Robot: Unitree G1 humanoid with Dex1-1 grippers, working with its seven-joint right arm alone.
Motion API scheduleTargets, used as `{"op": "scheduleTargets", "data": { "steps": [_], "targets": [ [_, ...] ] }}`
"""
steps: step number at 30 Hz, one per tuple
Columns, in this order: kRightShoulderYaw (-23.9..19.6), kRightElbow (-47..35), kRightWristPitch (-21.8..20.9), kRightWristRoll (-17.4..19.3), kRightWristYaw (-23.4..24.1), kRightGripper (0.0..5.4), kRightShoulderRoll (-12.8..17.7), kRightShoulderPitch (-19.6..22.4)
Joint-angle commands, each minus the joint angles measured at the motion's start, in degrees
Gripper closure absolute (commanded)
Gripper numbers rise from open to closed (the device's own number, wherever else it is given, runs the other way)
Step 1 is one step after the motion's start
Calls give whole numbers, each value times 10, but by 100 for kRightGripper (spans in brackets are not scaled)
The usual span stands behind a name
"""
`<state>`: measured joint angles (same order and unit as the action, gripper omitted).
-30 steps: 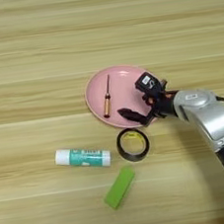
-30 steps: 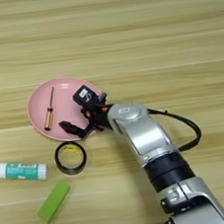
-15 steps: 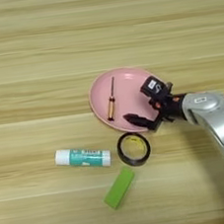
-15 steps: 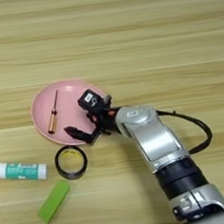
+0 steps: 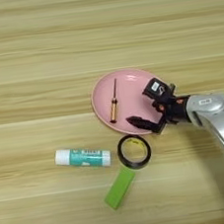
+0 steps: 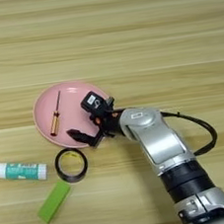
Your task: Move the objects on the table
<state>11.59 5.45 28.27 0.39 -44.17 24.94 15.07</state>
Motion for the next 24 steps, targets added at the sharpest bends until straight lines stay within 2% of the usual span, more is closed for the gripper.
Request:
{"op": "scheduleTargets", "data": {
  "steps": [1,24],
  "targets": [
    [3,15,21,-12,3,6,30,-10],
    [15,26,24,-10,-31,6,72,-36]
  ]
}}
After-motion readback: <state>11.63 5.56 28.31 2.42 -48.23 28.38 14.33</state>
